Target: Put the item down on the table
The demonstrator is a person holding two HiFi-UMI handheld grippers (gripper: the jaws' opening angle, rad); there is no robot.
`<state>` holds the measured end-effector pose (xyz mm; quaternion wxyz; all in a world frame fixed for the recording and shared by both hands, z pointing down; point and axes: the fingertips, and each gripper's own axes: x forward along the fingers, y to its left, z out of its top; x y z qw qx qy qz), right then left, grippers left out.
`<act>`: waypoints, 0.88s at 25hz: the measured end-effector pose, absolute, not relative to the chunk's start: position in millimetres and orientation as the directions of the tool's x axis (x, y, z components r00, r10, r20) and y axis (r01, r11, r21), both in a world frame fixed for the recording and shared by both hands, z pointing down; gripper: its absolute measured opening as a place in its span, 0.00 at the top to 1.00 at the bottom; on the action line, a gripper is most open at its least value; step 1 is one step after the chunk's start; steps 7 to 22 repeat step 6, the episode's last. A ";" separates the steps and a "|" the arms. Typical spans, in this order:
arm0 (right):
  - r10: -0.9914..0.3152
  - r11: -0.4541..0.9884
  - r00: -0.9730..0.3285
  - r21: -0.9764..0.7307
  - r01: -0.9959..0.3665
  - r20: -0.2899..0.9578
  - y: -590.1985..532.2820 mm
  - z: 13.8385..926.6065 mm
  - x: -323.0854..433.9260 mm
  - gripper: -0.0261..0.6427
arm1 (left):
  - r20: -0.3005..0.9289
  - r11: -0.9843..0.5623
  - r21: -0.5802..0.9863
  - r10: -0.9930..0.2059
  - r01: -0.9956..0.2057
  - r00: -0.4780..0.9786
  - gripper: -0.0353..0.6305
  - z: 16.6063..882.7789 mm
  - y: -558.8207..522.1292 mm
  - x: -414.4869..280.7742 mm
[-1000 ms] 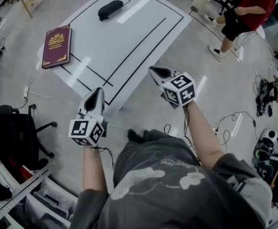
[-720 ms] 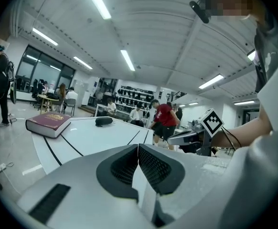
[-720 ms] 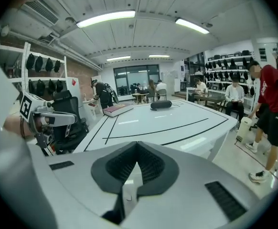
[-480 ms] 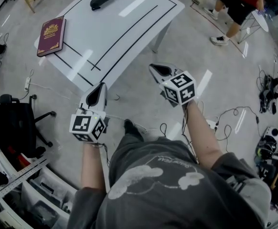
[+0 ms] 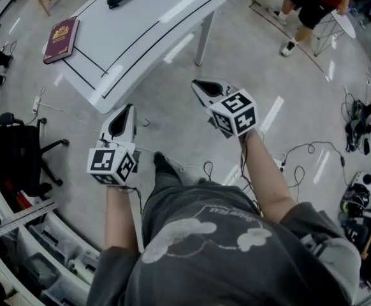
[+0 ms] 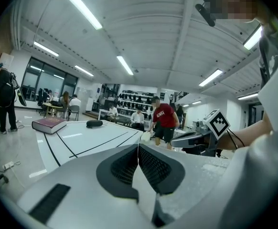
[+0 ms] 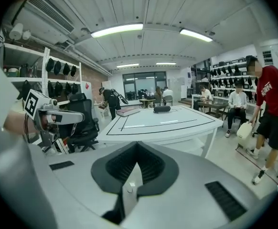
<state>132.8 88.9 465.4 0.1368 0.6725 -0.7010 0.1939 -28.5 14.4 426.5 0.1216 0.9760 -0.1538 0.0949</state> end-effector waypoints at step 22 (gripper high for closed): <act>-0.892 0.059 -0.087 -0.076 -0.995 0.444 150.6 459.6 120.2 0.96 | 0.205 -0.919 0.183 -0.312 -0.350 0.928 0.94 415.3 76.7 -37.5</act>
